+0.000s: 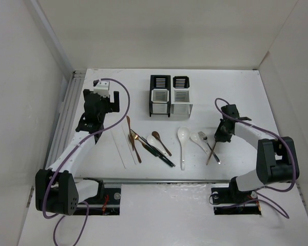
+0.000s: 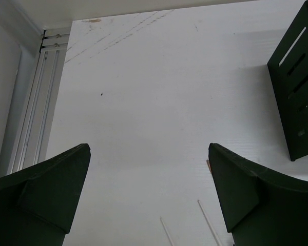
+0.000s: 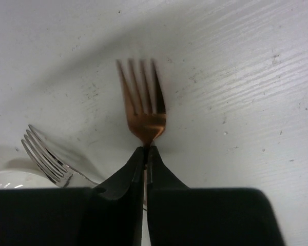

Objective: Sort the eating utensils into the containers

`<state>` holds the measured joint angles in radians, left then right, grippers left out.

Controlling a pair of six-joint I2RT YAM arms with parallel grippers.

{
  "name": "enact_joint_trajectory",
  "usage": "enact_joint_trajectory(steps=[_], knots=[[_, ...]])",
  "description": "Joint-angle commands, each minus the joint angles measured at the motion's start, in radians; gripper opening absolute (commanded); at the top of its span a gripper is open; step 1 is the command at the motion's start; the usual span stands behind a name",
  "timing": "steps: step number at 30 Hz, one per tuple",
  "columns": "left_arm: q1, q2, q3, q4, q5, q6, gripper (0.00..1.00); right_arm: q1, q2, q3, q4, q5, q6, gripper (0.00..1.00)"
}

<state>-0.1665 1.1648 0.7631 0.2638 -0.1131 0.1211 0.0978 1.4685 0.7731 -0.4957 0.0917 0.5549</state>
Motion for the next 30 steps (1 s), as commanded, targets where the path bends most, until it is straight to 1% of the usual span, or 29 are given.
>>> enact_joint_trajectory(steps=[1,6,13,14,15,16,17,18,21,22,23,24,25,26,27,28,29,30], knots=[[0.004,-0.037,-0.008,0.017,0.001,-0.014,0.99,-0.006,0.016,0.011,0.028,-0.007,-0.001,0.0],[0.004,-0.037,-0.008,0.017,0.001,-0.014,0.99,-0.006,-0.011,0.041,0.008,0.052,-0.036,0.0],[0.004,-0.028,0.001,0.017,0.001,-0.014,0.99,-0.006,-0.195,0.208,-0.003,0.169,-0.194,0.0],[0.004,-0.019,0.001,0.006,0.001,-0.005,0.99,-0.006,-0.212,0.259,-0.003,0.18,-0.216,0.0],[0.004,-0.019,0.01,0.006,0.001,-0.005,0.99,-0.006,-0.241,0.302,0.025,0.18,-0.251,0.0],[0.004,-0.01,0.01,0.006,0.001,-0.005,0.99,-0.006,-0.255,0.302,0.041,0.18,-0.265,0.0],[0.004,-0.01,0.022,-0.006,0.001,0.005,0.99,0.011,-0.269,0.337,0.071,0.18,-0.28,0.0],[0.004,0.001,0.034,-0.006,0.001,0.005,0.99,0.023,-0.29,0.35,0.156,0.19,-0.295,0.0],[0.004,0.021,0.056,-0.015,0.001,0.015,0.99,0.077,-0.29,0.393,0.337,0.215,-0.342,0.0],[0.004,0.021,0.056,-0.015,0.001,0.025,0.99,0.092,-0.249,0.413,0.456,0.215,-0.37,0.0],[0.004,0.033,0.068,-0.015,0.001,0.025,0.99,0.109,-0.22,0.437,0.511,0.224,-0.387,0.0],[0.004,0.033,0.083,-0.026,0.001,0.025,0.99,0.137,-0.185,0.5,0.558,0.224,-0.403,0.0],[0.004,0.042,0.084,-0.026,0.001,0.025,0.99,0.149,-0.101,0.54,0.63,0.224,-0.414,0.0],[0.004,0.052,0.099,-0.026,0.001,0.025,0.99,0.158,-0.055,0.583,0.657,0.224,-0.424,0.0],[0.004,0.052,0.113,-0.037,-0.014,0.012,0.99,0.174,-0.009,0.624,0.686,0.192,-0.424,0.0],[0.004,0.052,0.113,-0.037,-0.014,0.012,0.99,0.174,0.036,0.703,0.712,0.171,-0.435,0.0],[0.004,0.062,0.128,-0.037,-0.014,0.002,0.99,0.183,0.123,0.739,0.765,0.146,-0.435,0.0],[0.004,0.062,0.128,-0.046,-0.023,0.002,0.99,0.183,0.165,0.771,0.79,0.114,-0.435,0.0]])
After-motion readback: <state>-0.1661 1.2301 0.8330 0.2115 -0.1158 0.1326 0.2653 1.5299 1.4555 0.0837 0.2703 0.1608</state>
